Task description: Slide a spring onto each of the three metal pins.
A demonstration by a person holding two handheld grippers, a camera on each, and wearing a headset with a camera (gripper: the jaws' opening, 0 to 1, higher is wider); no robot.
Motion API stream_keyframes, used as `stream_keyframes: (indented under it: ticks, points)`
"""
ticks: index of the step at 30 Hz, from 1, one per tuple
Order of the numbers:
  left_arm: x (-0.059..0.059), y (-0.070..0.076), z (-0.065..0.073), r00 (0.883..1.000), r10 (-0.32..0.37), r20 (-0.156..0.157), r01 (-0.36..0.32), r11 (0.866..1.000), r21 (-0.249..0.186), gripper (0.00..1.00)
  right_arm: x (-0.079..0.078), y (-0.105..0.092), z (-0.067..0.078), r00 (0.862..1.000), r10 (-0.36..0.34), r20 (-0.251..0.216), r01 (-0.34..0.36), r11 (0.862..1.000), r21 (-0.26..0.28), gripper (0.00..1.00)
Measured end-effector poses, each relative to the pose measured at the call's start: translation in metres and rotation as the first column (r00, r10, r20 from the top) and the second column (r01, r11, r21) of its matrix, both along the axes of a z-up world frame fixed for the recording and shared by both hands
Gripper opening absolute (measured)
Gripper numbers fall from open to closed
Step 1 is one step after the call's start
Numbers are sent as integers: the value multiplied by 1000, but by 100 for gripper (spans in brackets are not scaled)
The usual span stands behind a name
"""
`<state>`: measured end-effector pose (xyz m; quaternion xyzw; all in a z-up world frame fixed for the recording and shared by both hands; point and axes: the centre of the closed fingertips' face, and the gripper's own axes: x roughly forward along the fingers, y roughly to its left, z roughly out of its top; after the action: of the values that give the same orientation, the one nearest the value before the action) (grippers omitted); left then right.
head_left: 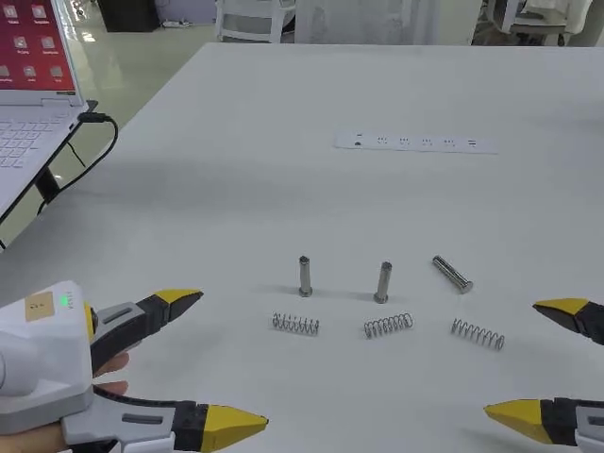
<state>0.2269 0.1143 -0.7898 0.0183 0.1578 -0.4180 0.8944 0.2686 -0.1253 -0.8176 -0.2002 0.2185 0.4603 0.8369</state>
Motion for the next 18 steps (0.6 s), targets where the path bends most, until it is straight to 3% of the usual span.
stream_keyframes:
  ticks: [18]
  points:
    - [-1,0,-2,1000,-2,-5,2,1000,-2,97,0,0,2,1000,3,1,-3,1000,-12,75]
